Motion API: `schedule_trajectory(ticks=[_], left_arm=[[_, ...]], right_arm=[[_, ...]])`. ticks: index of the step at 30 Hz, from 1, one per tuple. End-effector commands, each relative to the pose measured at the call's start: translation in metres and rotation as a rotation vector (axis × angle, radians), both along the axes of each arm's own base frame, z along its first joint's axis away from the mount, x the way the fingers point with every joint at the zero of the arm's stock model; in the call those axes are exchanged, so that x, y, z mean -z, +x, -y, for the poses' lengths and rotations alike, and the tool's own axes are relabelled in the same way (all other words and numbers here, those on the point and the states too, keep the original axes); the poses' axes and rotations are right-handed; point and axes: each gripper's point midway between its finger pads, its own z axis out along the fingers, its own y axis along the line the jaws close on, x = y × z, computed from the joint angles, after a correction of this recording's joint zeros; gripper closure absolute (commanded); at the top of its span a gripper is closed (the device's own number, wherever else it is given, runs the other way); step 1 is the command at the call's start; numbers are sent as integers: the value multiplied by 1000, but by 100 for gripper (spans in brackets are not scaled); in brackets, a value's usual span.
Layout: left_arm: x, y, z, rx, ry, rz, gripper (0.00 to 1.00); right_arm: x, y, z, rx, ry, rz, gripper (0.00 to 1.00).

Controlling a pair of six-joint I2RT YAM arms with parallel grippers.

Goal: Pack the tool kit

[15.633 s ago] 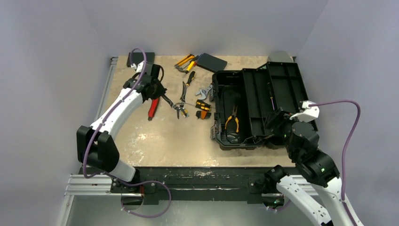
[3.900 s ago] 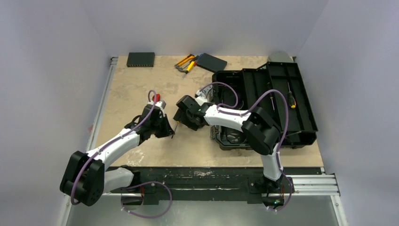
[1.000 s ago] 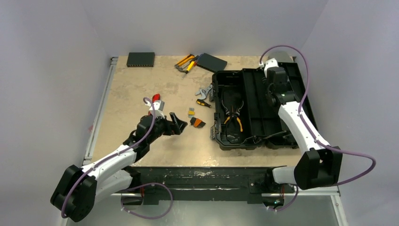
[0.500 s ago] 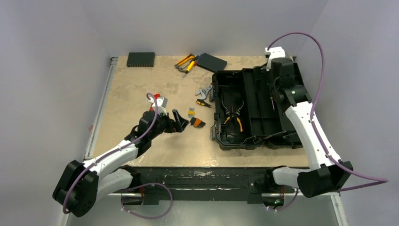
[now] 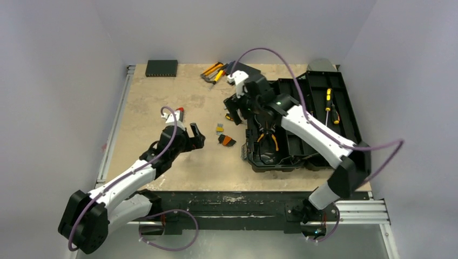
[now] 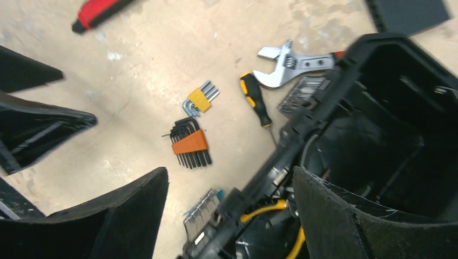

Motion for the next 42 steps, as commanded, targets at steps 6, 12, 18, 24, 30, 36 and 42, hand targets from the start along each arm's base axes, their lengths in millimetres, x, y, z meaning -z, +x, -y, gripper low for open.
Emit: schedule_trajectory(ticks=[6, 12, 18, 24, 30, 36, 42], left_arm=[[-14, 2, -61, -341, 64, 52, 7], [-15, 2, -63, -348, 73, 48, 7], [-14, 3, -56, -310, 82, 34, 7], [-12, 5, -53, -286, 99, 15, 8], [-12, 5, -50, -273, 92, 14, 8], [-13, 5, -49, -268, 95, 14, 8], [-17, 5, -46, -243, 94, 23, 9]], right_arm=[[65, 38, -71, -145, -171, -41, 24], [107, 61, -77, -142, -282, -59, 25], [132, 81, -81, -140, -359, -42, 29], [162, 98, -74, -105, -470, -43, 29], [177, 112, -63, -77, -483, -74, 32], [200, 108, -56, -99, -499, -154, 44], [193, 91, -65, -150, -446, -233, 88]])
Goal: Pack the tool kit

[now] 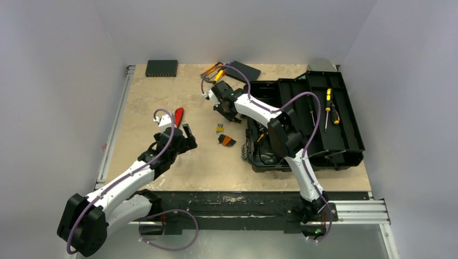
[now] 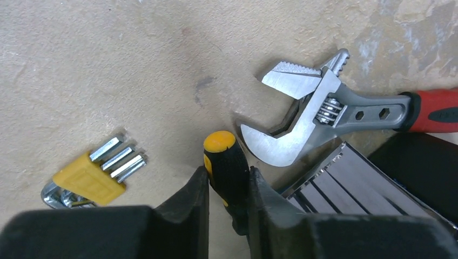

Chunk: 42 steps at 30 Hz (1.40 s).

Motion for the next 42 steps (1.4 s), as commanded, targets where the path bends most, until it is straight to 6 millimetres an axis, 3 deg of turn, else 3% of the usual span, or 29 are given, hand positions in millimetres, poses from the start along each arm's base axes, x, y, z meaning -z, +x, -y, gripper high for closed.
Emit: schedule_trajectory(ticks=[1, 4, 9, 13, 15, 18, 19, 22, 26, 31, 36, 42], left_arm=[[-24, 10, 9, 34, -18, 62, 9], [-25, 9, 9, 37, -22, 70, 10], [-28, 9, 12, 59, -28, 79, 10], [-27, 9, 13, 62, -30, 77, 10], [-28, 9, 14, 67, -33, 77, 10], [-29, 9, 15, 76, -39, 80, 10], [-29, 9, 16, 79, -40, 79, 10], [-28, 9, 19, 98, -46, 77, 11], [-27, 9, 26, 130, -58, 70, 11], [-23, 10, 35, 168, -72, 48, 12], [-20, 11, 42, 193, -81, 31, 13], [-18, 11, 43, 199, -78, 24, 13]], right_arm=[[-30, -14, -17, -32, 95, -44, 92], [-65, -17, -32, -45, 221, -15, 100], [-158, -35, -64, -78, 551, 42, 100], [-218, -49, -66, -69, 719, 107, 100], [-243, -53, -57, -32, 767, 159, 100], [-273, -54, -26, 86, 777, 271, 100], [-290, -56, -10, 129, 778, 325, 100], [-309, -58, 47, 318, 684, 468, 100], [-320, -69, 123, 505, 473, 607, 100], [-312, -74, 189, 646, 330, 652, 100], [-282, -66, 231, 724, 168, 633, 100], [-240, -50, 259, 710, -72, 564, 100]])
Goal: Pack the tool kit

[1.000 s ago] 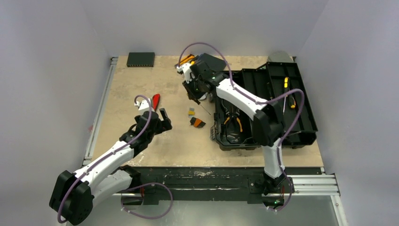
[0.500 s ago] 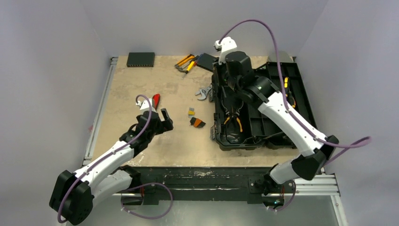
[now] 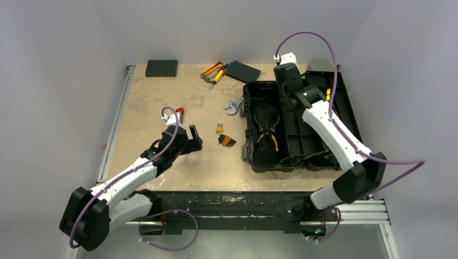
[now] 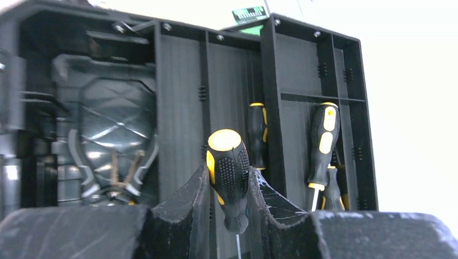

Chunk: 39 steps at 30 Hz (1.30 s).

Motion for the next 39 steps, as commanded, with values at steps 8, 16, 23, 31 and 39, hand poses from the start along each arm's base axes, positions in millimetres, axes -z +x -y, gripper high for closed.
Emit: schedule_trajectory(ticks=[8, 16, 23, 31, 39], left_arm=[[-23, 15, 11, 25, -25, 62, 13], [-21, 15, 16, 45, -27, 45, 13], [-22, 15, 18, 55, -33, 43, 13], [-22, 14, 17, 56, -27, 42, 13], [-26, 13, 0, -26, -3, 67, 12]], right_arm=[[58, 26, 45, 105, -187, -176, 100], [69, 23, 50, 156, -175, -229, 58], [42, 16, 7, 10, 26, -185, 33], [19, -21, -121, -422, 77, -189, 20], [57, -58, -220, -781, 160, -332, 17]])
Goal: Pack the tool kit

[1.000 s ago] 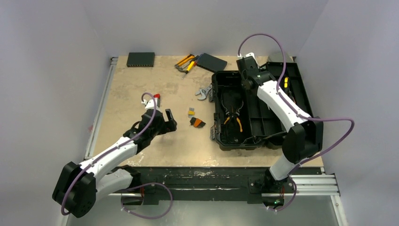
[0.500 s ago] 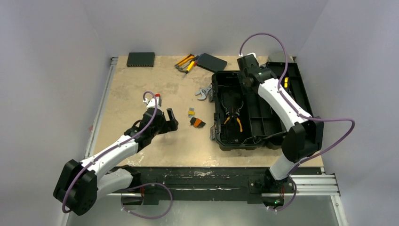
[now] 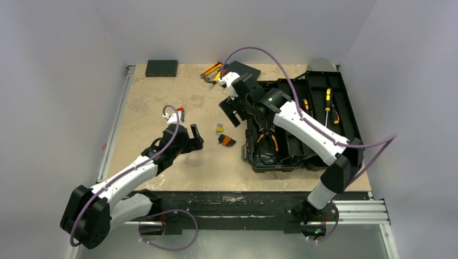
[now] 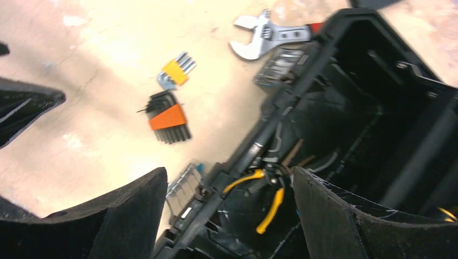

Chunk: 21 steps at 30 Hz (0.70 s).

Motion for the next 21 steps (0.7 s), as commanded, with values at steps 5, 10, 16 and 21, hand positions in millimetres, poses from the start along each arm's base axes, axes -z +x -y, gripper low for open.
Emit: schedule_trajectory(ticks=[5, 10, 16, 21], left_arm=[[-22, 7, -47, -289, 34, 102, 7], [-24, 2, -65, -393, 19, 142, 8], [-26, 0, -71, -419, 14, 158, 9], [-26, 1, -67, -402, 21, 145, 9]], right_arm=[[48, -23, -77, -259, 16, -142, 17], [92, -27, -95, -312, -53, -223, 17], [140, -24, -97, -319, -129, -292, 17], [165, -20, -94, -339, -198, -323, 18]])
